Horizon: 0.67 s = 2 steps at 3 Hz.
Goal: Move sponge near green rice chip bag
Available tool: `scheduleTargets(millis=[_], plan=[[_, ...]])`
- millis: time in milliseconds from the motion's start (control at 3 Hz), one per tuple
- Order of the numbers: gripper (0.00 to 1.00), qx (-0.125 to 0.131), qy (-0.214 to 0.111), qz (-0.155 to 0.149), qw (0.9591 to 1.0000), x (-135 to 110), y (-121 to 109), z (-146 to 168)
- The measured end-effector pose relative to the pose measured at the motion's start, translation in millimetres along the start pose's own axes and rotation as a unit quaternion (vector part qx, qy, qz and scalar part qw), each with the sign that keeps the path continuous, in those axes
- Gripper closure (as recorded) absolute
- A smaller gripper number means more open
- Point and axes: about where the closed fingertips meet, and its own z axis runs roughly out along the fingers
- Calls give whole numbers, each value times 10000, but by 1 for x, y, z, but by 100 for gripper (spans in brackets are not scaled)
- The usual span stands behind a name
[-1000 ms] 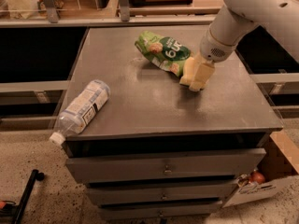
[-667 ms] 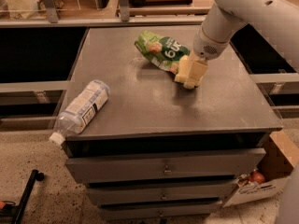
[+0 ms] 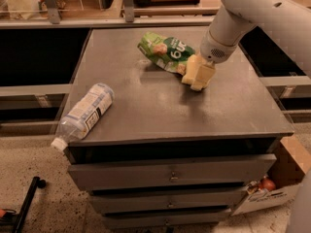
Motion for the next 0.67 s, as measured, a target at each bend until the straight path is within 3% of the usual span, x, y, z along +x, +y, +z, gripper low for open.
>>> scheduleTargets(millis=[333,667], plan=[[0,-17,3,-4,10000,0,0,2],[0,-17,4,-4,10000,0,0,2]])
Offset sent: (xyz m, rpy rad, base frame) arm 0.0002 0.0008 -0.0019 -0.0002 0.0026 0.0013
